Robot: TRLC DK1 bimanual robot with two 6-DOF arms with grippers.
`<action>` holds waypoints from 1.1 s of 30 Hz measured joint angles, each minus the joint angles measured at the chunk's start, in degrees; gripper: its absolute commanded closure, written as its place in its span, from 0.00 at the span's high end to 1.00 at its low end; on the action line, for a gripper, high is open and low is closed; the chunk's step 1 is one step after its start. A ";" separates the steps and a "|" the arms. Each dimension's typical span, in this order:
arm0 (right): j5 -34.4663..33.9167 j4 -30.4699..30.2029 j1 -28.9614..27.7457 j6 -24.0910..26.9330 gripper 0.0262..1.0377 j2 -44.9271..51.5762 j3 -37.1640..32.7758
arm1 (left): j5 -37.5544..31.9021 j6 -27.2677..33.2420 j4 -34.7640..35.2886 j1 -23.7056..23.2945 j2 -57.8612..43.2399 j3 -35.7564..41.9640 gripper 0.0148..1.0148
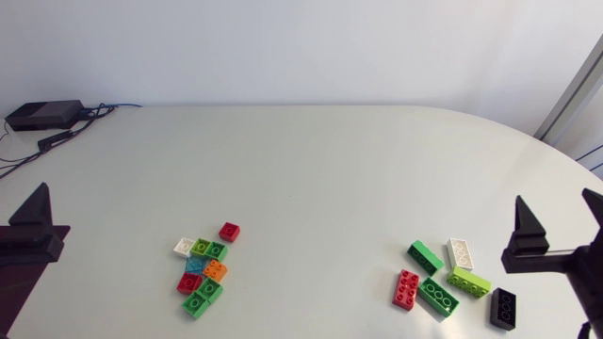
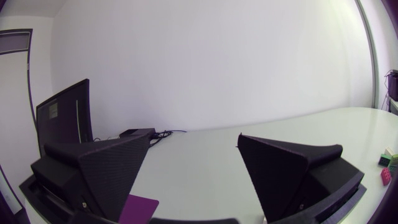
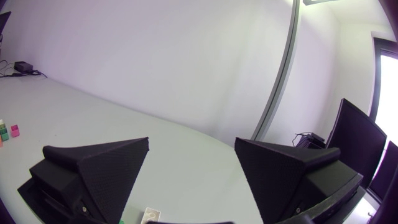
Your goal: Sort duplo bricks by size, large to the right and small to the left
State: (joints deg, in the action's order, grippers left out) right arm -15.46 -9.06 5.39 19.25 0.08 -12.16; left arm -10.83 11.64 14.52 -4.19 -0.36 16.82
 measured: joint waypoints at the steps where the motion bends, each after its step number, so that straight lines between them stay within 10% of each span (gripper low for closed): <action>1: 0.00 0.33 0.09 -0.22 0.96 0.00 0.81 | -0.13 -0.37 -1.42 0.00 0.00 -1.14 0.97; 33: 2.10 11.63 3.15 -6.45 0.96 -0.04 9.81 | -1.20 0.76 -19.37 9.18 0.11 -15.78 0.97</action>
State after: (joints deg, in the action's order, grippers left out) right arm -13.37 2.57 8.54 12.80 0.03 -2.35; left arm -12.03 12.40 -4.84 4.99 -0.25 1.04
